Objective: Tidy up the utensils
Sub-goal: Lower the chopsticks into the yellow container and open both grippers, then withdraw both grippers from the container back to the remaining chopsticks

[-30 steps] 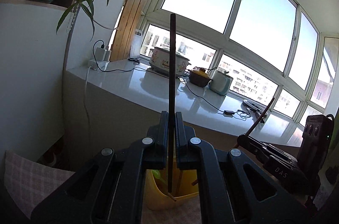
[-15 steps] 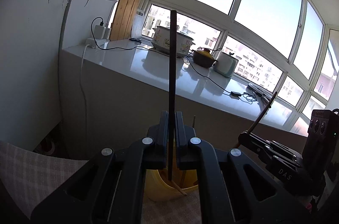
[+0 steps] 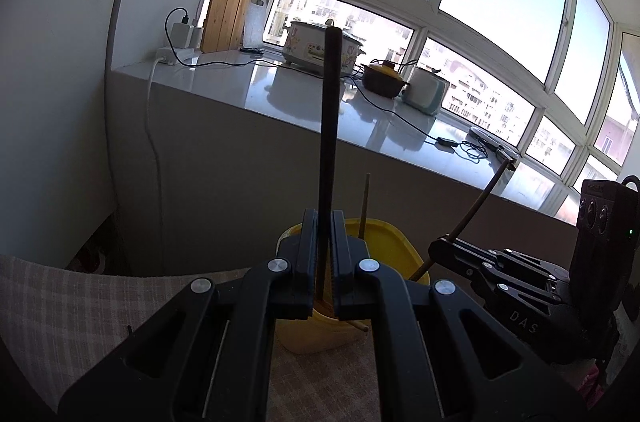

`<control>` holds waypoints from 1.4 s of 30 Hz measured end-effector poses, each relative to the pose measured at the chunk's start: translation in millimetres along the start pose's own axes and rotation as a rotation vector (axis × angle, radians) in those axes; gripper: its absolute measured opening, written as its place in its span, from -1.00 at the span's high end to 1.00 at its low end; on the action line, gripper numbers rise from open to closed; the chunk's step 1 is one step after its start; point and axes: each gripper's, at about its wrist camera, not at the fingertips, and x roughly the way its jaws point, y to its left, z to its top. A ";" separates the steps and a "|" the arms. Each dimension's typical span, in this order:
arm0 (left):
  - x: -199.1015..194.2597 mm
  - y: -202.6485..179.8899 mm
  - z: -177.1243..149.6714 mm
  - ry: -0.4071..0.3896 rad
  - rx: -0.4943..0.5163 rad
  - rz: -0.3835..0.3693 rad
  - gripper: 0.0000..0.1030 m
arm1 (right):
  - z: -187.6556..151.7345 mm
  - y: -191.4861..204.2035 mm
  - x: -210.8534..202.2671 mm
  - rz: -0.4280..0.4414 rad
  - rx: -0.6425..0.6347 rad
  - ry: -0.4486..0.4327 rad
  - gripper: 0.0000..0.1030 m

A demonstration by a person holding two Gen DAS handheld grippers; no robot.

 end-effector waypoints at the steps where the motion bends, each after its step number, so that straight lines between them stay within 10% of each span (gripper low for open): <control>1: 0.5 -0.5 -1.9 0.006 0.003 0.002 0.94 | -1.8 0.4 0.6 -0.001 -0.001 0.006 0.90; 9: -7.7 -4.7 -9.8 0.006 0.031 0.016 0.62 | -9.3 3.0 -1.4 -0.021 -0.009 0.026 0.89; 25: -64.2 27.4 -36.9 -0.017 0.027 0.125 0.60 | -12.8 34.7 -25.8 -0.027 -0.072 -0.020 0.29; 42: -71.0 127.7 -131.1 0.281 -0.120 0.304 0.60 | -72.4 131.7 37.7 0.188 -0.257 0.244 0.24</control>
